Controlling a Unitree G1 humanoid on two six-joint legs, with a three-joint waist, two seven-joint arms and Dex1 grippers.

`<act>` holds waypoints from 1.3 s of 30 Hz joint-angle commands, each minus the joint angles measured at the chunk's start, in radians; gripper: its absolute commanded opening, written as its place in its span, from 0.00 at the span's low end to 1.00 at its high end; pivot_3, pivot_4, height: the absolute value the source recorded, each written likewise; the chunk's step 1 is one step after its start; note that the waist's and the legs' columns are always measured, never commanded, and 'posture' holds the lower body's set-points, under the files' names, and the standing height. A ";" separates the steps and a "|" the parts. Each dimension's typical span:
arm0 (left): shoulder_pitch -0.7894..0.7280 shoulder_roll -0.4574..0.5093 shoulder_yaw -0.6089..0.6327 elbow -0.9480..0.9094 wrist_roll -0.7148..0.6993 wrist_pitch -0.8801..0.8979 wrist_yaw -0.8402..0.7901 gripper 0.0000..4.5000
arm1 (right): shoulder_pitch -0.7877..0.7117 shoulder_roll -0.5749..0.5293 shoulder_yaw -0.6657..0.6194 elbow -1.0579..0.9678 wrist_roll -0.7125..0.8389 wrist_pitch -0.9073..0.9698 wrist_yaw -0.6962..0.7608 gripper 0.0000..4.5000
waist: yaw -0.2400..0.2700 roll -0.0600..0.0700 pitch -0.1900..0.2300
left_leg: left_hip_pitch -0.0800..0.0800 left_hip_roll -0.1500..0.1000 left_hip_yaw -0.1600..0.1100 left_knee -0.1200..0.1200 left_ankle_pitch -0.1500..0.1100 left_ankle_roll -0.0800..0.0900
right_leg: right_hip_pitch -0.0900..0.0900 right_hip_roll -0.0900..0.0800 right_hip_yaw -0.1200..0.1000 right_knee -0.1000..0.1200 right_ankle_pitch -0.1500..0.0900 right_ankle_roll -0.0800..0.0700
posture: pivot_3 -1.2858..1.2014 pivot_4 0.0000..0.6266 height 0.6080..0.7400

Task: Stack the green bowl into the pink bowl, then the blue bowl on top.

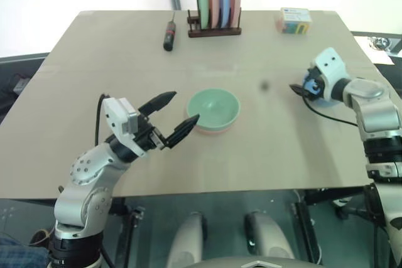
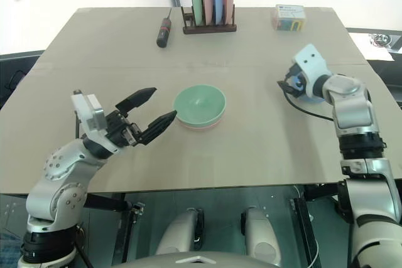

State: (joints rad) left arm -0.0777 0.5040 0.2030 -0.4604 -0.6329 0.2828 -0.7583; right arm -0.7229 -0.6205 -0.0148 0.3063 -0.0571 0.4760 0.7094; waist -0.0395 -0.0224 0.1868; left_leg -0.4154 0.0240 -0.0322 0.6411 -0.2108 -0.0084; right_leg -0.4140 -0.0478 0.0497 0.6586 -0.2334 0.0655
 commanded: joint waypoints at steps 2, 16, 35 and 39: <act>-0.026 0.008 -0.010 -0.001 -0.015 -0.005 -0.018 1.00 | 0.009 -0.020 -0.018 0.010 0.013 0.006 -0.022 0.85 | -0.004 0.000 0.000 | 0.001 0.000 0.001 0.000 0.000 0.000 | 0.000 0.000 0.001 0.000 0.000 0.000 | 0.52 0.24 1.00; 0.007 0.008 0.002 -0.030 -0.005 -0.002 0.009 1.00 | -0.006 -0.027 0.033 0.151 -0.007 -0.093 -0.014 0.01 | -0.002 0.000 0.000 | 0.000 0.000 0.001 0.000 0.000 0.000 | 0.000 0.000 0.001 0.000 0.000 0.000 | 0.52 0.24 1.00; 0.149 0.095 0.125 -0.017 0.015 0.009 0.028 1.00 | -0.138 0.127 0.193 -0.412 0.175 0.000 0.195 0.00 | 0.003 0.000 0.000 | 0.000 0.001 -0.001 -0.001 0.000 0.000 | -0.001 0.001 0.000 0.000 0.000 0.000 | 0.52 0.24 1.00; 0.188 0.111 0.174 -0.018 0.011 0.002 0.020 1.00 | -0.149 0.157 0.284 -0.478 0.198 0.028 0.252 0.00 | 0.004 0.000 0.000 | -0.001 0.001 -0.001 -0.001 0.000 0.000 | -0.001 0.000 -0.001 0.000 0.000 0.000 | 0.52 0.24 1.00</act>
State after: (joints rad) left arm 0.0983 0.6014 0.3364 -0.4583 -0.6186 0.3101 -0.7269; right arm -0.8493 -0.4623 0.2551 -0.1103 0.1253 0.4976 0.9363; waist -0.0359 -0.0220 0.1871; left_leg -0.4160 0.0251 -0.0332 0.6404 -0.2109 -0.0084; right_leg -0.4151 -0.0477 0.0485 0.6583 -0.2337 0.0651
